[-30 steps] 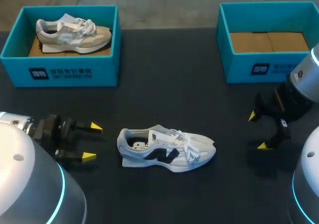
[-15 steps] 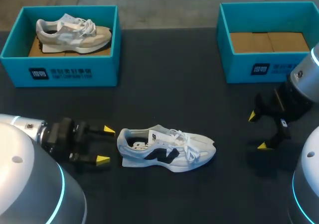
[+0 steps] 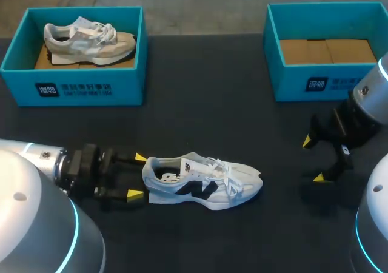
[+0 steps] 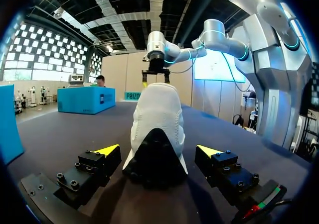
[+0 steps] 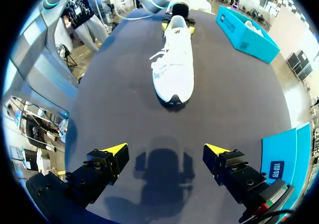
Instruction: Take the shoe out of the shoebox, open the shoe tongue, remove and reinsert the insole, then place the shoe into the shoebox
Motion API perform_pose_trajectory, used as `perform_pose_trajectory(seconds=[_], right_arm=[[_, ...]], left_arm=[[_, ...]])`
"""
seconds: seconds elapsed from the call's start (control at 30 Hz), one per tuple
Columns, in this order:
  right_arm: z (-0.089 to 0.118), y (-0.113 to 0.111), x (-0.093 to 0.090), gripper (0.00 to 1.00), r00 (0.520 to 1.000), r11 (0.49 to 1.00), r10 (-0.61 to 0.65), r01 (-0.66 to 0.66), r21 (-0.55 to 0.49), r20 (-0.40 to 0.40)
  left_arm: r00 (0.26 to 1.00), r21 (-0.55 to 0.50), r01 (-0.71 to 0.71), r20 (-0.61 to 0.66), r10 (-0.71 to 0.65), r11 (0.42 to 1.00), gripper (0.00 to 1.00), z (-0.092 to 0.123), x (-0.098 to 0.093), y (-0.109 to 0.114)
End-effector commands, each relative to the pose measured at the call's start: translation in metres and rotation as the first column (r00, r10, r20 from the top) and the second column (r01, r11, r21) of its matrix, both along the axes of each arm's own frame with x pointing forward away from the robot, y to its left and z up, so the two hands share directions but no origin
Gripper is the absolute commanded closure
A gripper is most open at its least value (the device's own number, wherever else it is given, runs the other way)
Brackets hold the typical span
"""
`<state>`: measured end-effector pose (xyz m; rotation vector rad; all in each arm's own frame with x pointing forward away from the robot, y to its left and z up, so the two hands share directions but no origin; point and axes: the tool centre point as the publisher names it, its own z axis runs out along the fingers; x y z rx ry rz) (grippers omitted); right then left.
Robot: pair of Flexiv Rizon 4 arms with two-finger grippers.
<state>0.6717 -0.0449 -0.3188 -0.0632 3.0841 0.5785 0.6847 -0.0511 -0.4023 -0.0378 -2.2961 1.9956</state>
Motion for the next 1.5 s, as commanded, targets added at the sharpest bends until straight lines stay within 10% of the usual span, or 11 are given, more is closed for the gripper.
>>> perform_pose_trajectory(seconds=[0.03,1.5], right_arm=[[-0.001,0.001,-0.001,0.0,1.0,1.0,-0.001,0.001,-0.003,0.001],[-0.001,0.001,-0.001,0.0,1.0,1.0,-0.001,0.001,-0.003,0.001]], left_arm=[[1.0,0.0,0.001,-0.001,-0.001,1.0,0.0,-0.001,-0.001,-0.005],[0.999,-0.002,0.042,-0.036,-0.042,0.999,0.0,-0.013,-0.003,-0.061]])
